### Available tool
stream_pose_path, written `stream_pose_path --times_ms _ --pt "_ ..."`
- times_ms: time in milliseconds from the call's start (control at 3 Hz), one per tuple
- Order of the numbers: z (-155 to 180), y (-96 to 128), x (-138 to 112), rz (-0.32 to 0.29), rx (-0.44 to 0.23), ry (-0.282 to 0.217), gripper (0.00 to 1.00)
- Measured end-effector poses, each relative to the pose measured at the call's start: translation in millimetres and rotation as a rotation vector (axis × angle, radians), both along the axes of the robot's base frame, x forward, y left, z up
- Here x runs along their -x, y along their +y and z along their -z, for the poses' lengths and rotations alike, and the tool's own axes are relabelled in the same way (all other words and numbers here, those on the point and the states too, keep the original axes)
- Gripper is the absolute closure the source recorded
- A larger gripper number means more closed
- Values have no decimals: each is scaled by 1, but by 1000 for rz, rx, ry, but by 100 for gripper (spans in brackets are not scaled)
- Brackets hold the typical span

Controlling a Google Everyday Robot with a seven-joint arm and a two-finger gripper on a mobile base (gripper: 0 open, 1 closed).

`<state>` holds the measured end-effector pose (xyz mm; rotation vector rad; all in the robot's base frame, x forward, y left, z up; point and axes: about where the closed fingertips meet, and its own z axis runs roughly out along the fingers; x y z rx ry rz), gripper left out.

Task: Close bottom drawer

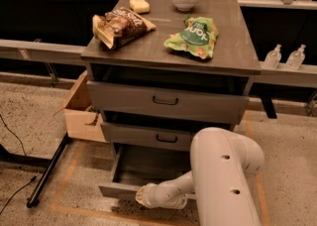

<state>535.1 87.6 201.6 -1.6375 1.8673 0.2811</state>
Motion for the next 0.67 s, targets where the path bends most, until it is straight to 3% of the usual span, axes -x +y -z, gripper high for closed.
stream_pose_path --times_ms 667 --pt "-9 -19 -33 147 74 -122 100"
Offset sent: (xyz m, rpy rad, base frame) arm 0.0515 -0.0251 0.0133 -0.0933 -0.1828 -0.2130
